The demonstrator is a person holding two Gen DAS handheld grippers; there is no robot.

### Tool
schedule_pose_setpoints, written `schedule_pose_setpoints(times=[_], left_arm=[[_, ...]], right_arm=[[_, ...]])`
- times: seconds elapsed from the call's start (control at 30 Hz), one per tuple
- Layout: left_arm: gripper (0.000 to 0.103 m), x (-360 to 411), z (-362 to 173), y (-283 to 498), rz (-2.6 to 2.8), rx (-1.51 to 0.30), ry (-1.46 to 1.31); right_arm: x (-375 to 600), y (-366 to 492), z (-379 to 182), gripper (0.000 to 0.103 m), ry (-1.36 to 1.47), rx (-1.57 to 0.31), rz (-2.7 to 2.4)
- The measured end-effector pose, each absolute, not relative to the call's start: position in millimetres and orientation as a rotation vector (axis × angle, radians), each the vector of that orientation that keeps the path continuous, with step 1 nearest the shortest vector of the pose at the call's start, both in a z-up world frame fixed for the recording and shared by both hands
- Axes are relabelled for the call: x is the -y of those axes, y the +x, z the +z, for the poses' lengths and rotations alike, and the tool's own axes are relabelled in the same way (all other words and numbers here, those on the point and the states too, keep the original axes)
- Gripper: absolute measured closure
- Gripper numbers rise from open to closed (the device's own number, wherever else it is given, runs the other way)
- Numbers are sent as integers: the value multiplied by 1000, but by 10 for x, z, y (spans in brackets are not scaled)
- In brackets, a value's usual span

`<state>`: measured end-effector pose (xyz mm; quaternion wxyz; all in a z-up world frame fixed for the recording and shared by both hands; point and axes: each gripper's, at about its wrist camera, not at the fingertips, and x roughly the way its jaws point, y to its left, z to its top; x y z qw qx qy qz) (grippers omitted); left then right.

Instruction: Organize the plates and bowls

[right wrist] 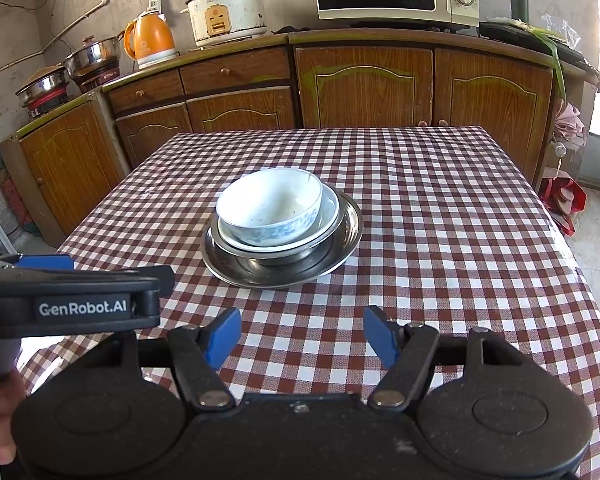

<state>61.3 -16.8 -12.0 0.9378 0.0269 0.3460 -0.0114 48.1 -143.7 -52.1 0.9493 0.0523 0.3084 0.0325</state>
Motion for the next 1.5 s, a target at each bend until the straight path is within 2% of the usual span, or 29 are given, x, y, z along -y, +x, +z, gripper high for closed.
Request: schedule_pose_setpoints(times=[1.5], left_arm=[[0, 164, -97, 571, -42, -676, 62]], right_arm=[[1402, 487, -514, 22, 101, -631, 88]])
